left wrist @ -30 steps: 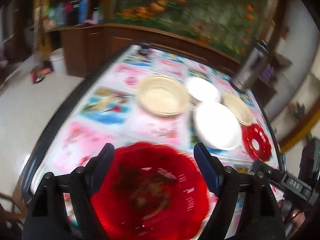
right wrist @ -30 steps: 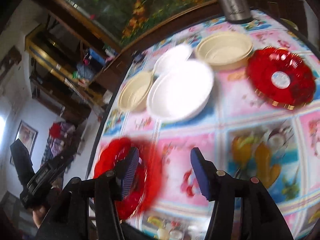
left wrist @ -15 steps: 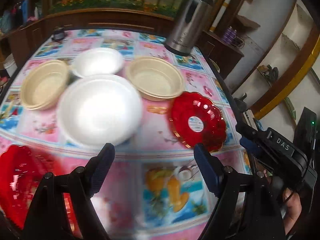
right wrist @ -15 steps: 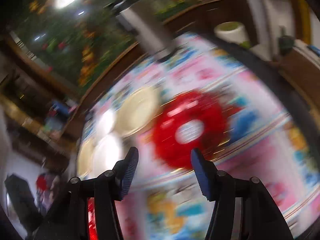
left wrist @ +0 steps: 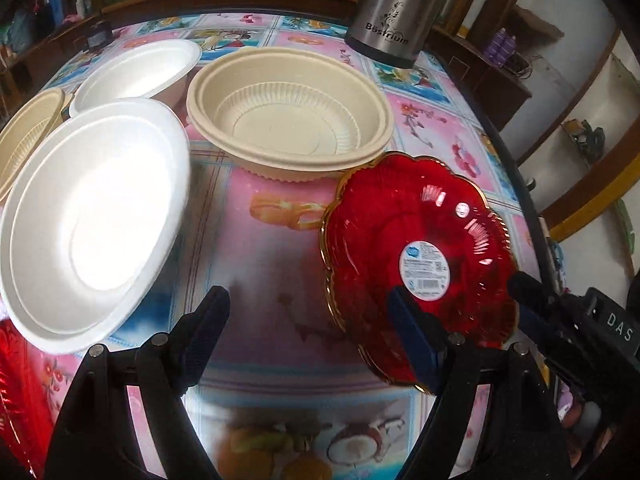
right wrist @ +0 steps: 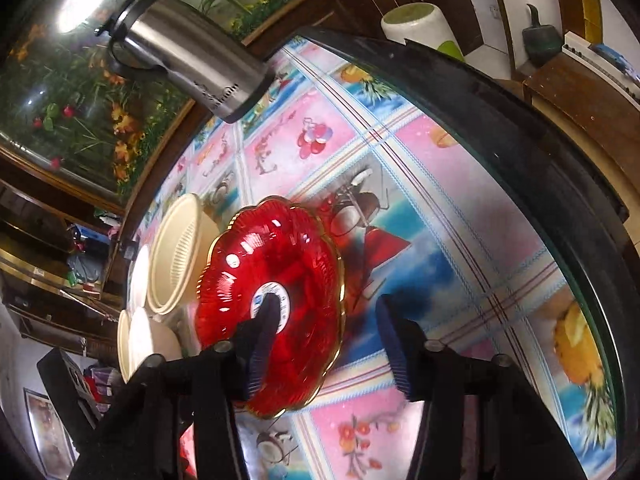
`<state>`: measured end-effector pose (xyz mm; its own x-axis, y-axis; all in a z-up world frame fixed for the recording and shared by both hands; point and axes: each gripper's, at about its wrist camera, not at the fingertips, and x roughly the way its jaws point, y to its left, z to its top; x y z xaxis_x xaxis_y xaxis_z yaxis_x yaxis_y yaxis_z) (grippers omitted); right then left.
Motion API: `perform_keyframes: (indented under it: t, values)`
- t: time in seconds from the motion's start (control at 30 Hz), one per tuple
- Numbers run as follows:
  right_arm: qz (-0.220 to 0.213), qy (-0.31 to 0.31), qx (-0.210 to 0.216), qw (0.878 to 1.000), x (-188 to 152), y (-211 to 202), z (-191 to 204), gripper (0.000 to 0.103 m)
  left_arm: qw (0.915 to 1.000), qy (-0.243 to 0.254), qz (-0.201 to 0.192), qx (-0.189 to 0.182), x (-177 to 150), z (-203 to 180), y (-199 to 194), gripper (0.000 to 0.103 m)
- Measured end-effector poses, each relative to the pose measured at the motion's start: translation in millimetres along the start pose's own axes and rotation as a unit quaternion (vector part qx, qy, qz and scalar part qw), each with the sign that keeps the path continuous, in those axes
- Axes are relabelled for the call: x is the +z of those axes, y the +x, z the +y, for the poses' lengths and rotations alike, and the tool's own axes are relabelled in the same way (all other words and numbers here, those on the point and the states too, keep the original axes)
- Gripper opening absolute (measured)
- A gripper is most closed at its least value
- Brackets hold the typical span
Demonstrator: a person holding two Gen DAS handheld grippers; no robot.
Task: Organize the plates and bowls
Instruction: 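Grasp the rim of the small labeled red plate with both grippers and lift, then carry the small red plate over the large red plate and lower it in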
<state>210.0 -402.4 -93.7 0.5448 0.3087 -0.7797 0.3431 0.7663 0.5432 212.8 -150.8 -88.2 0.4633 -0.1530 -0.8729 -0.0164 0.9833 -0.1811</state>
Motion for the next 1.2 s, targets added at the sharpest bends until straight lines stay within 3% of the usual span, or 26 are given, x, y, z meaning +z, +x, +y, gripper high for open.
perform_keyframes:
  t: [0.07, 0.1, 0.13, 0.17, 0.23, 0.4, 0.67, 0.9, 1.2]
  values:
    - [0.006, -0.001, -0.005, 1.0, 0, 5, -1, 0.03, 0.9998, 0.01, -0.004, 0.015, 1, -2, 5, 0.058]
    - [0.013, -0.012, -0.011, 1.0, -1, 10, 2, 0.013, 0.9995, 0.022, -0.01, 0.019, 1, -6, 5, 0.04]
    - [0.015, -0.018, -0.016, 1.0, -3, 12, 3, 0.006, 0.9994, 0.032, -0.01, 0.008, 1, -8, 5, 0.023]
    - [0.015, -0.021, -0.012, 1.0, -5, 13, 4, 0.006, 0.9992, 0.039, -0.006, 0.001, 0, -12, 4, 0.017]
    - [0.014, -0.029, -0.012, 0.999, -8, 13, 7, 0.006, 0.9989, 0.045, -0.007, 0.012, -2, -13, 1, 0.016]
    - [0.002, -0.046, -0.016, 0.999, -23, -4, 14, 0.006, 0.9991, 0.042, -0.004, -0.008, -9, -5, -10, 0.015]
    - [-0.038, -0.084, -0.006, 0.996, -63, -55, 40, 0.006, 0.9968, 0.045, -0.06, -0.026, -27, 16, -75, 0.015]
    - [-0.064, -0.142, 0.032, 0.987, -112, -95, 92, 0.007, 0.9936, 0.013, -0.111, -0.018, -49, 72, -136, 0.015]
    - [-0.048, -0.233, 0.09, 0.967, -186, -99, 169, 0.007, 0.9849, -0.052, -0.164, 0.019, -81, 160, -182, 0.015]
